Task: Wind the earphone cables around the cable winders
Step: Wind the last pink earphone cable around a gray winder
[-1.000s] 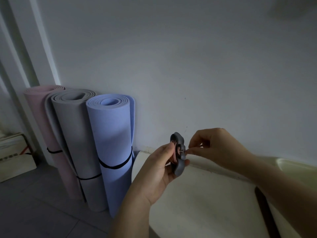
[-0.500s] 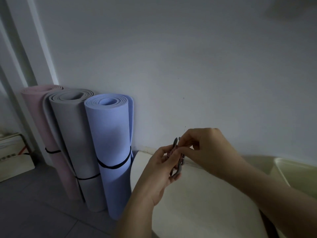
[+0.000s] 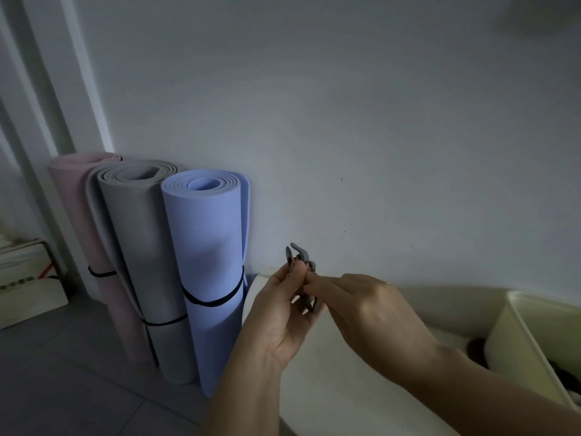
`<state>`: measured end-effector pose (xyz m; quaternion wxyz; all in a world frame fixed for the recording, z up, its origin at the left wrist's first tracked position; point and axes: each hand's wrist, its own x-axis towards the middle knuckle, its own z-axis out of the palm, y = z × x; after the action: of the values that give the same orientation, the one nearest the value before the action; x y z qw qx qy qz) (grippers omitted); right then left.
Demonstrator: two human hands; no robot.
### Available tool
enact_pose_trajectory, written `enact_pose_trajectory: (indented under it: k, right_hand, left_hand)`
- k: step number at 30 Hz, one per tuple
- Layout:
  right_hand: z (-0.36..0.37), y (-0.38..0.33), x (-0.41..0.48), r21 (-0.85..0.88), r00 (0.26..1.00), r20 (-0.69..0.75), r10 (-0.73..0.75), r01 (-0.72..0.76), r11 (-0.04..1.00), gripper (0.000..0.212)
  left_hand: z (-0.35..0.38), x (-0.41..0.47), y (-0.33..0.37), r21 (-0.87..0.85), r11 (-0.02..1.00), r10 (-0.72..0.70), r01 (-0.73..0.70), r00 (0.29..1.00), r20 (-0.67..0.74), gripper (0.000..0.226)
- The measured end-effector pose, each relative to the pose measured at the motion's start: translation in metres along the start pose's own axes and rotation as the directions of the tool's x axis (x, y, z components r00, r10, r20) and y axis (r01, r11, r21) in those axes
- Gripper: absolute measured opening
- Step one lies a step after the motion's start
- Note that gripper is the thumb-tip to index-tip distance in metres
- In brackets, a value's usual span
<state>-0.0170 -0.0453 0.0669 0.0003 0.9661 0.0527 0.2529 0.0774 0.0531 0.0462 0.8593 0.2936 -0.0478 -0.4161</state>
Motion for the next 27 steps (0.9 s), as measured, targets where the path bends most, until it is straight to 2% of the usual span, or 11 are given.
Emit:
enact_pose_trajectory:
  k: [2,6,8,10,12,14,16,18,23,27]
  right_hand:
    - [0.001,0.001,0.000,0.009,1.000,0.004,-0.015,0.015,1.000,0.039]
    - [-0.003,0.003,0.002,0.040,0.999,-0.025,-0.030,0.031,0.999,0.037]
    - [-0.004,0.002,0.003,0.021,0.999,-0.010,-0.053,0.053,0.998,0.033]
    - [-0.004,0.001,0.004,0.008,0.996,0.025,-0.088,0.088,0.996,0.029]
    - [-0.004,0.002,0.003,0.001,0.992,0.061,-0.112,0.113,0.994,0.031]
    - [-0.004,0.006,0.004,-0.003,0.989,0.070,-0.129,0.130,0.992,0.032]
    - [-0.003,0.011,0.002,0.019,0.987,0.049,-0.152,0.151,0.988,0.028]
    - [-0.001,0.014,-0.002,0.076,0.987,-0.004,-0.162,0.162,0.984,0.022]
    - [0.007,0.018,-0.008,0.357,0.982,-0.168,0.084,-0.019,0.934,0.024]
    - [0.007,0.025,-0.003,0.321,0.992,-0.097,0.077,-0.042,0.946,0.021]
  left_hand:
    - [0.001,-0.001,0.002,-0.006,1.000,-0.023,0.023,1.000,-0.002,0.020]
    - [0.003,-0.003,0.002,0.003,0.996,-0.092,0.092,0.996,-0.015,0.006]
    - [0.005,-0.003,0.001,-0.037,0.990,-0.135,0.135,0.991,-0.003,0.016]
    - [0.006,-0.005,0.002,-0.066,0.986,-0.152,0.153,0.988,0.015,0.016]
    - [0.006,-0.006,0.002,-0.062,0.987,-0.147,0.149,0.989,0.031,0.007]
    - [0.006,-0.006,0.001,-0.059,0.989,-0.132,0.133,0.991,0.026,0.007]
    - [0.006,-0.004,0.001,-0.084,0.992,-0.092,0.092,0.996,0.000,0.013]
    - [0.006,-0.001,0.002,-0.113,0.993,-0.036,0.035,0.999,-0.012,0.003]
    - [0.008,0.001,0.002,-0.110,0.994,0.005,-0.012,0.998,-0.063,0.017]
    - [0.008,0.001,0.003,-0.024,1.000,0.005,-0.007,0.997,-0.078,0.020]
